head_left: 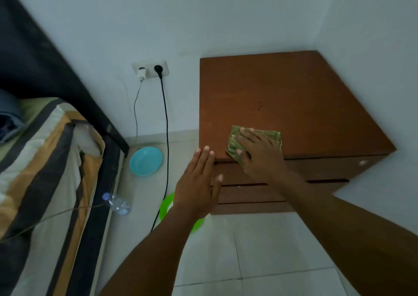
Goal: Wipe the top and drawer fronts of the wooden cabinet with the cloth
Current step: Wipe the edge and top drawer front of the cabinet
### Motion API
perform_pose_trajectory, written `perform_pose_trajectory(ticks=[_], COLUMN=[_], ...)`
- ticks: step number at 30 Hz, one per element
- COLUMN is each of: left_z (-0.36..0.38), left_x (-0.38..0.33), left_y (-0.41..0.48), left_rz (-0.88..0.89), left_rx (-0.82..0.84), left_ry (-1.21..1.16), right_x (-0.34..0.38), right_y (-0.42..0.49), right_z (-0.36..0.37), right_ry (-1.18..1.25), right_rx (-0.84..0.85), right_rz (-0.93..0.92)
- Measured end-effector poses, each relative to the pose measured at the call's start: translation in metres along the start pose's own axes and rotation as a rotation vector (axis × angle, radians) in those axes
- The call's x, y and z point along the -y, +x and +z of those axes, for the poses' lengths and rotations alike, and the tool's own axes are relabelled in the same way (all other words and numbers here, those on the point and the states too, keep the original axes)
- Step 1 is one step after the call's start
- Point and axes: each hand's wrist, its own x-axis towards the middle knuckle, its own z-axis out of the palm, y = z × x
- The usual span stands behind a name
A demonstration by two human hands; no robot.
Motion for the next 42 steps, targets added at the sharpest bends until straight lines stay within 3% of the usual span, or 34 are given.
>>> perform_pose_trajectory(ticks=[6, 16, 19, 24, 30, 42], left_z=[0.017, 0.065, 0.070, 0.054, 0.079, 0.085], left_x=[0.009, 0.021, 0.020, 0.026, 0.024, 0.014], left_y=[0.002, 0.007, 0.004, -0.006, -0.021, -0.025], left_rz=[0.080, 0.171, 0.170, 0.183, 0.146, 0.089], left_rx=[-0.176, -0.511, -0.501, -0.418, -0.407, -0.375], left_ry=[-0.028, -0.031, -0.034, 0.033, 0.000, 0.105], right_x=[0.001, 0.003, 0.009, 0.004, 0.001, 0.000], right_y=[0.000, -0.006, -0.022, -0.038, -0.040, -0.042], right_z=[-0.001, 0.017, 0.030, 0.028, 0.054, 0.058], right_ry=[-0.009, -0.128, -0.090, -0.059, -0.008, 0.076], right_rx=[-0.025, -0.248, -0.359, -0.347, -0.498, -0.559], right_rz=[-0.008, -0.049, -0.072, -0.139, -0.131, -0.132])
